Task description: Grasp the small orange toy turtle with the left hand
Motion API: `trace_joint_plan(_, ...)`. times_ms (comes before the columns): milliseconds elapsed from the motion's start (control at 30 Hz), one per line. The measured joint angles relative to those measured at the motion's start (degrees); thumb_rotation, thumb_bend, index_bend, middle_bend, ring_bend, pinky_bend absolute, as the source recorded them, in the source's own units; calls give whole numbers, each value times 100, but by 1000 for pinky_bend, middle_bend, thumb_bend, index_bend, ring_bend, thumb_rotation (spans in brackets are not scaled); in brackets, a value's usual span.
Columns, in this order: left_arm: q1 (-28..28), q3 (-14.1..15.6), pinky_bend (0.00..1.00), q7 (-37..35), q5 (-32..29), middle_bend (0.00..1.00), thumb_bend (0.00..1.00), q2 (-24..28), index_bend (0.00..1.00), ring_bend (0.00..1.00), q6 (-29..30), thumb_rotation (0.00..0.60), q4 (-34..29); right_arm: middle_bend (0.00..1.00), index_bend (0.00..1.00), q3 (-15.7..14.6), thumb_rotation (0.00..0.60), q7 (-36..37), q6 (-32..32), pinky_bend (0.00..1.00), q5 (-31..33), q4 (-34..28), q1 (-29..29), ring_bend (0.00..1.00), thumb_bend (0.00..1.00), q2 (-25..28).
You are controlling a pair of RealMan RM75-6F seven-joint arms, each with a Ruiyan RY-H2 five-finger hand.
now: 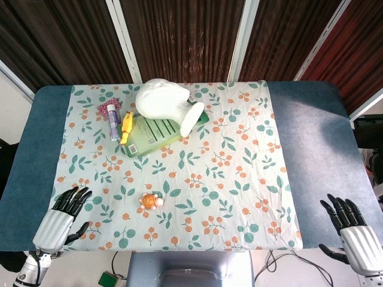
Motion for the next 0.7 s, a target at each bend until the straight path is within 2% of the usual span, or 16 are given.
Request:
trace_joint_plan(100,-32,33,146,33,75,62,320,-49,8,5,-83,600,15,0,0,-4,600,-5,12,0,-9,-22,-6,0,133,8)
trace_joint_plan(133,-61,45,169,45,105,64,319,-96,9,22,-147,600,31,0,0,-2,600,0,23,0,-8,-23,-10,0,133,12)
trace_joint_plan(167,-90,49,233,49,137,66,319,-150,11,78,-197,600,53,0,0,1,600,11,28,0,-3,-27,-12,0,132,16)
trace_joint_plan(233,-176,30,495,67,223,73,320,-352,25,313,-266,600,182,0,0,25,600,46,50,0,14,-42,-10,0,132,21)
trace_joint_plan(300,-280,-3,847,125,320,102,319,-600,66,638,-339,600,376,0,0,32,600,41,34,0,19,-41,-1,0,133,20)
trace_joint_plan(333,-363,-27,949,157,395,122,319,-793,92,755,-393,600,503,0,0,25,600,42,2,0,18,-44,9,0,133,22)
trace_joint_plan(400,-494,-75,999,206,462,148,317,-1101,132,874,-521,600,657,0,0,20,600,46,-40,0,12,-59,36,0,132,25)
trace_joint_plan(500,-699,-172,1000,338,414,185,316,-1475,182,956,-919,600,763,0,0,27,600,84,-62,0,8,-80,62,0,133,39)
trace_joint_plan(700,-1007,-453,1000,1227,186,190,317,-2151,217,988,-1445,600,1081,0,0,70,600,222,-83,0,94,-97,97,0,133,102)
